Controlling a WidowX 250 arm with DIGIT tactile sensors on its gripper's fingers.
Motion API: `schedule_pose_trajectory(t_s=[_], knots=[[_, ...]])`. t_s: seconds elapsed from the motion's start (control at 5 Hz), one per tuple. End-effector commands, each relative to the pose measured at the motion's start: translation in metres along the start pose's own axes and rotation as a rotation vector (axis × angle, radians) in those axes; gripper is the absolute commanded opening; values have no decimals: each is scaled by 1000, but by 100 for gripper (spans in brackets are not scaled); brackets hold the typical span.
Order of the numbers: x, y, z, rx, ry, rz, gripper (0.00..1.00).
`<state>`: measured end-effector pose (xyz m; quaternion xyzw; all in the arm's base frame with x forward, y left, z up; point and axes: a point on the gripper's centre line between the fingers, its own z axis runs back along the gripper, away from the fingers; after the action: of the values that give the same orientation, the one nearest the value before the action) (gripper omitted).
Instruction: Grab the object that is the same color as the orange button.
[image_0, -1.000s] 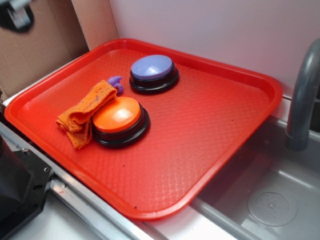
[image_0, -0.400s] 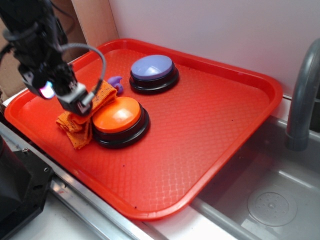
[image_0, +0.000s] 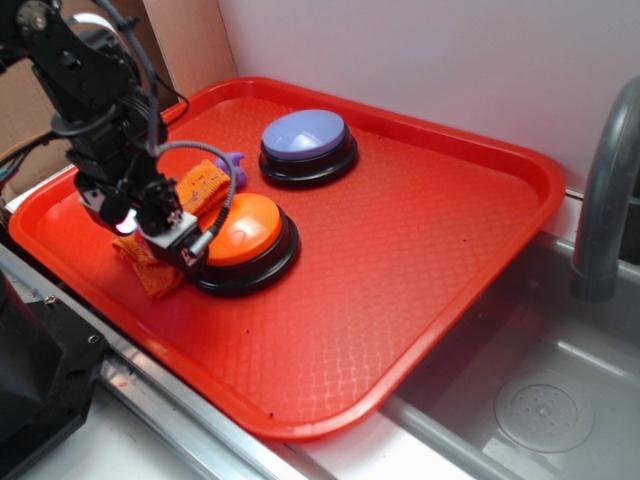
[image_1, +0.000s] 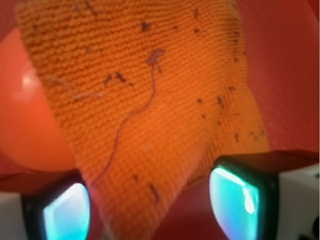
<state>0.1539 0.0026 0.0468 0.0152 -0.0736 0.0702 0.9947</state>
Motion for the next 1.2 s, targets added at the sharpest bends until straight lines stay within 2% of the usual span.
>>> schedule_pose_trajectory(t_s=[0.0,0.2,0.4,0.6,0.8,1.0], knots=[[5,7,-1,2,-33,11,0],[5,9,5,-13,-41,9,0],[11,11,23,25,-18,-26,0],[22,12,65,47,11,-35,0],[40,17,113,64,-8,12,0],[53,22,162,27,-25,49,0]])
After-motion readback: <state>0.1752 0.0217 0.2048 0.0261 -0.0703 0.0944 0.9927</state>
